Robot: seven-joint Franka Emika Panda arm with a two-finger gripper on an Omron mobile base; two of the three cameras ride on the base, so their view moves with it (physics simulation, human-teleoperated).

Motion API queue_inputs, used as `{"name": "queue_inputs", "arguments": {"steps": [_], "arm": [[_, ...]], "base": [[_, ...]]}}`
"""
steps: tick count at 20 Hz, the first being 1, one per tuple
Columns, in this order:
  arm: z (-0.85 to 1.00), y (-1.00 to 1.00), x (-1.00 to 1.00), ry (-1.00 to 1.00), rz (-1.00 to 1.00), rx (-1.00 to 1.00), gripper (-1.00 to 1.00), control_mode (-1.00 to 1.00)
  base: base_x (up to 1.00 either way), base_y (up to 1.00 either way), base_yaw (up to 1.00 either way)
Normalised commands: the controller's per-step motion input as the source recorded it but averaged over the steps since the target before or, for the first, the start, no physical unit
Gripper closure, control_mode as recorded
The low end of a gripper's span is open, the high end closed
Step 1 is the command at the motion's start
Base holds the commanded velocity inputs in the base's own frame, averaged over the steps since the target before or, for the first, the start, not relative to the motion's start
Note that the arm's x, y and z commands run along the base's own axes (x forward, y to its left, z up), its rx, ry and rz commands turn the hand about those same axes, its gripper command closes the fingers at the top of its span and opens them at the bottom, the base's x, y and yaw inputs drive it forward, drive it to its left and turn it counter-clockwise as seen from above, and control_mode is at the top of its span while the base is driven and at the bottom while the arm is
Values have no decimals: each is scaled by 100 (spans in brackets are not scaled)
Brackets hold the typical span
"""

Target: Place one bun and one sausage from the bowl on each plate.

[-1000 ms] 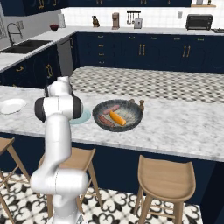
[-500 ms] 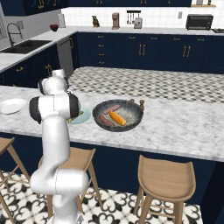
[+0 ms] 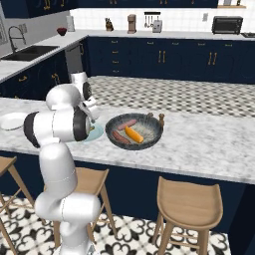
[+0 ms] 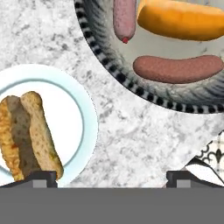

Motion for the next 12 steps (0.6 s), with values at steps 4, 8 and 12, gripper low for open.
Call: {"name": "queue_inputs", "arguments": {"steps": [4,8,12], "arm": [[0,-100,4,-4,-16,0,-100,-100],[0,-84,8,-14,-9,0,-100,-100],[-4,-56,38,-5,-1,0,-100,-100]], "base": [[0,0,0],[0,0,0],[0,0,0]]}}
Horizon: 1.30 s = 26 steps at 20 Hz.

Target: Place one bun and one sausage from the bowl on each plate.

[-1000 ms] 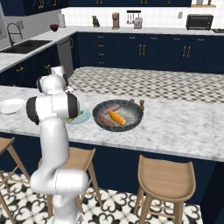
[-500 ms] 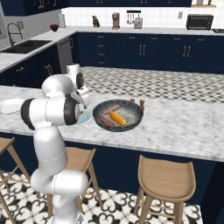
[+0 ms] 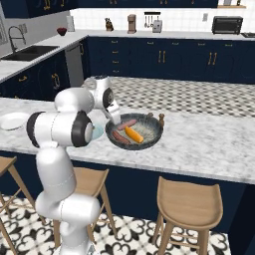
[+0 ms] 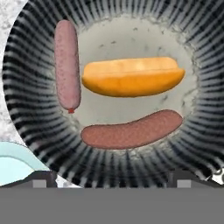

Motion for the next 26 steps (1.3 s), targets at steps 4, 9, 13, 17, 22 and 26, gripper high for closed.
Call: {"name": "queue_inputs", "arguments": {"steps": [4,9,13,17,22,26], "arm": [[-24,-26,45,0,0,0,-100,-100],[-42,-13,38,0,0,0,-100,-100],[-34,0,25,-1,0,0,-100,-100],[-26,0,22,-8,0,0,-100,-100],[-26,-3,29,-1,0,3,-100,-100],[-19,-3,35,0,0,3,-100,-100]], "base": [[0,0,0],[0,0,0],[0,0,0],[0,0,0],[0,0,0],[0,0,0]]}}
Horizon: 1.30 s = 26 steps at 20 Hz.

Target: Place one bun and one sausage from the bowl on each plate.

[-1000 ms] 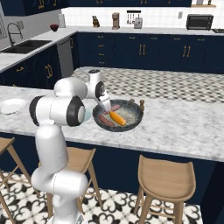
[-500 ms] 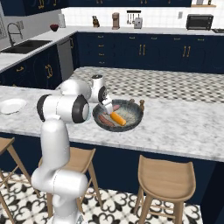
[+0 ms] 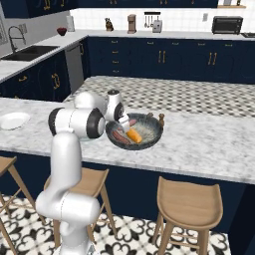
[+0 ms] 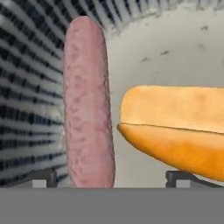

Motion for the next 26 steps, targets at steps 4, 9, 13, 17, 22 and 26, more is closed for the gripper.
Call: {"name": "queue_inputs", "arguments": {"steps": [4,9,13,17,22,26], "arm": [[-5,-9,44,0,0,4,-100,-100],[-23,-22,14,0,0,4,-100,-100],[-57,-35,-8,0,0,0,-100,-100],[-70,-29,-1,0,0,2,-100,-100],[-89,-40,-29,4,0,1,-100,-100],[-100,-48,-44,9,0,3,-100,-100]], "base": [[0,0,0],[0,0,0],[0,0,0],[0,0,0],[0,0,0],[0,0,0]]}}
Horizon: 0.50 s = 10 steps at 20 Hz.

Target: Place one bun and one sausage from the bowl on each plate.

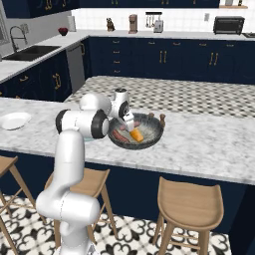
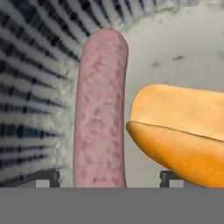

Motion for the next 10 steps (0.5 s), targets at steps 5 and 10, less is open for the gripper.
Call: {"name": "queue_inputs", "arguments": {"steps": [5,10], "arm": [[-85,-17,0,5,0,5,100,-100],[-78,-8,-19,1,0,2,100,-100]], "base": [[0,0,0],[0,0,0]]}}
